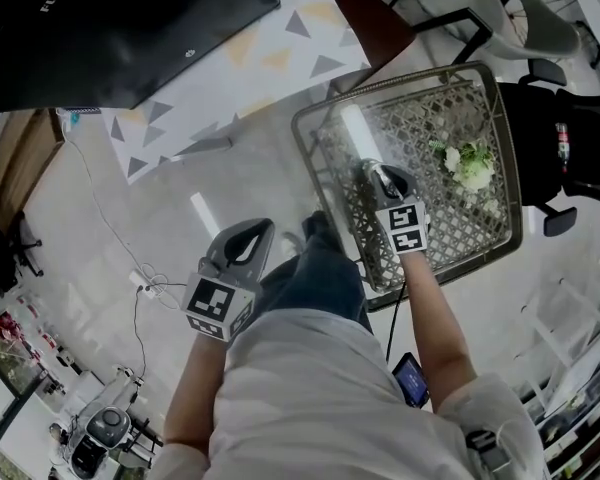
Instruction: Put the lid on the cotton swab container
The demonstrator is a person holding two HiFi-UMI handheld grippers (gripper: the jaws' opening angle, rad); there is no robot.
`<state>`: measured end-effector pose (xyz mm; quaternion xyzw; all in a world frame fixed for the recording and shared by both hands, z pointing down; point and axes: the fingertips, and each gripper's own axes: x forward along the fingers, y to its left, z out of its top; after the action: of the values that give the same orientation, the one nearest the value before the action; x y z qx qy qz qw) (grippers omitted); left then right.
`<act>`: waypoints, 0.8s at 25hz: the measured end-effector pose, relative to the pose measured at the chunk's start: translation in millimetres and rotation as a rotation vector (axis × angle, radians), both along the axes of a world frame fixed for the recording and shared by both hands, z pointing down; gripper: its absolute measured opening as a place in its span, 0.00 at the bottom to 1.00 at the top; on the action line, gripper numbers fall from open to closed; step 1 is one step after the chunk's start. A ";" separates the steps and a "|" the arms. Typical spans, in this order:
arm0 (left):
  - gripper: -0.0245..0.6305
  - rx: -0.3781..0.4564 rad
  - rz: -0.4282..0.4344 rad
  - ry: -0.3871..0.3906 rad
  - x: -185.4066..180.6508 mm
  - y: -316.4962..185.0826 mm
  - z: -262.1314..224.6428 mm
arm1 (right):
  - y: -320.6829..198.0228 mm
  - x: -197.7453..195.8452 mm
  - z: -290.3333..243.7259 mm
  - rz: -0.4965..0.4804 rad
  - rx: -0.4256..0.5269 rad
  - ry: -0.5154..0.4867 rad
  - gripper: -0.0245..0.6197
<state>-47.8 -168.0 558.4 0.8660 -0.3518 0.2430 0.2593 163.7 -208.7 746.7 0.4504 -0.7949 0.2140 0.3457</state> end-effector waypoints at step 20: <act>0.05 0.043 -0.084 -0.003 -30.3 4.1 -10.2 | 3.1 1.1 1.3 0.084 -0.018 -0.034 0.14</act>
<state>-78.1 -163.8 548.2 0.8555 -0.3934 0.2255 0.2501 164.8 -205.6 748.0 0.4767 -0.7790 0.2432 0.3269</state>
